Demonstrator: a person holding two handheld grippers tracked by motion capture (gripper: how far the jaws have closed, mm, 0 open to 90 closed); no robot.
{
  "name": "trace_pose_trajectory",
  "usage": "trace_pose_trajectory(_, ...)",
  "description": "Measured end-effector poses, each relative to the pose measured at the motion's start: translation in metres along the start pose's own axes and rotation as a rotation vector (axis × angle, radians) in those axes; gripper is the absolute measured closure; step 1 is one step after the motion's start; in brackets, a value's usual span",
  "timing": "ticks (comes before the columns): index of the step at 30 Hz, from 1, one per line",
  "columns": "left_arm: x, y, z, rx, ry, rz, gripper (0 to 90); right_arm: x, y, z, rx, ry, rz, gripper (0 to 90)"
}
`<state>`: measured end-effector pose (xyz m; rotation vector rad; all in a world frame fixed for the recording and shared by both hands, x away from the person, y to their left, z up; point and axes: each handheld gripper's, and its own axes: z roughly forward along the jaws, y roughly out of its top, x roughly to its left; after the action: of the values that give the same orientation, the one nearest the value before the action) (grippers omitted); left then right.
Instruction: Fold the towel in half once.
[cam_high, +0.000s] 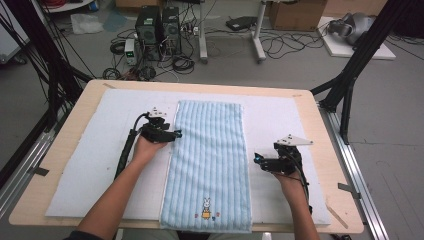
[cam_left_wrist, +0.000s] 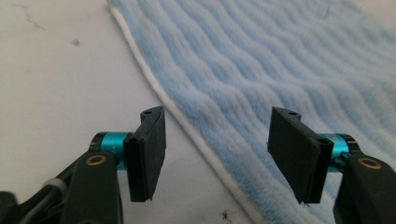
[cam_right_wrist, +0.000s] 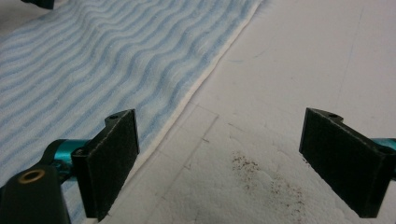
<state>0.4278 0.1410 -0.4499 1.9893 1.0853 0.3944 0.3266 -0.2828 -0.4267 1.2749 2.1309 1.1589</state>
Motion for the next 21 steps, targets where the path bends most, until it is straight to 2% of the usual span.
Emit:
trace_pose_trajectory(2, -0.004, 0.000, 0.000, 0.008, 0.035, 0.047, 45.3, 0.000, 0.000, 0.000, 0.002, -0.002, 0.003, 11.1)
trace_pose_trajectory(3, -0.005, 0.001, 0.000, 0.009, 0.045, 0.054, 45.3, 0.000, 0.000, 0.000, 0.002, -0.002, 0.003, 11.1)
trace_pose_trajectory(7, -0.004, 0.001, -0.001, 0.007, 0.040, 0.046, 57.5, 0.000, 0.000, 0.001, 0.002, 0.000, -0.001, 11.1)
trace_pose_trajectory(9, -0.004, 0.000, -0.001, 0.002, 0.006, 0.036, 71.0, 0.001, 0.000, 0.002, 0.004, -0.001, 0.002, 11.1)
trace_pose_trajectory(12, -0.005, 0.000, 0.000, 0.000, -0.013, 0.006, 85.1, 0.002, 0.002, 0.006, 0.007, -0.001, 0.010, 11.1)
trace_pose_trajectory(15, -0.005, 0.000, 0.000, -0.003, -0.021, 0.001, 86.1, 0.004, 0.004, 0.010, 0.008, 0.003, 0.013, 11.1)
trace_pose_trajectory(18, -0.003, 0.000, 0.000, -0.009, -0.033, -0.017, 86.4, 0.014, 0.013, 0.025, 0.051, 0.018, -0.075, 11.2)
trace_pose_trajectory(21, -0.002, -0.001, 0.000, -0.013, -0.042, -0.019, 86.4, 0.014, 0.019, 0.034, 0.065, 0.022, -0.061, 11.2)
